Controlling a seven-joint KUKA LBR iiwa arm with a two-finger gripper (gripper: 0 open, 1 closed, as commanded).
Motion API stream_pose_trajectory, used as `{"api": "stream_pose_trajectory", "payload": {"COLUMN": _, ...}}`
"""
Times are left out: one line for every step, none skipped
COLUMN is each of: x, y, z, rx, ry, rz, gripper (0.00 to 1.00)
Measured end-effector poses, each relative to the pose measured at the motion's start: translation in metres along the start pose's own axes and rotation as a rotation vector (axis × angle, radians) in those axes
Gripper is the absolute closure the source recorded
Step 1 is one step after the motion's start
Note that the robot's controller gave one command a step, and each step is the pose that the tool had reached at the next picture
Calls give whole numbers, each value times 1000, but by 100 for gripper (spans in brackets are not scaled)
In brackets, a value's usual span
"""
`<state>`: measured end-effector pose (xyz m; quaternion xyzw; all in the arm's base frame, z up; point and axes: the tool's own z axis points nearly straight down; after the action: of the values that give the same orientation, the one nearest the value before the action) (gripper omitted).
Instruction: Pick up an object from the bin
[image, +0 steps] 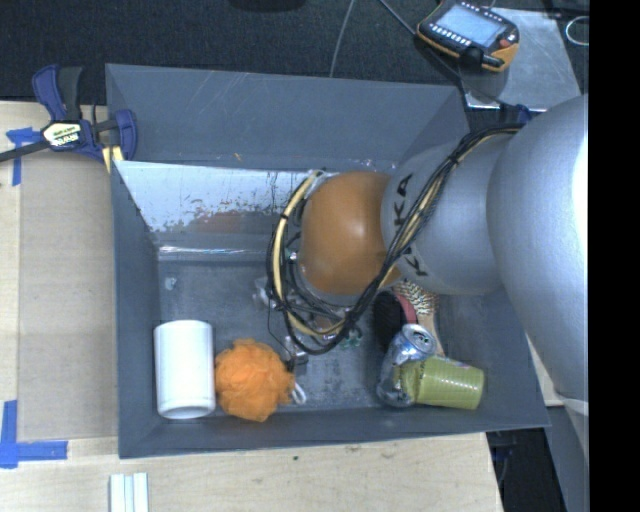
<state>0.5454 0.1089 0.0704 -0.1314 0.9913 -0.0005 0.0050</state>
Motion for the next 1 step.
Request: {"api": "stream_pose_trajectory", "payload": {"x": 45, "y": -42, "z": 0, "rx": 1, "ry": 0, "rz": -303, "gripper": 0}}
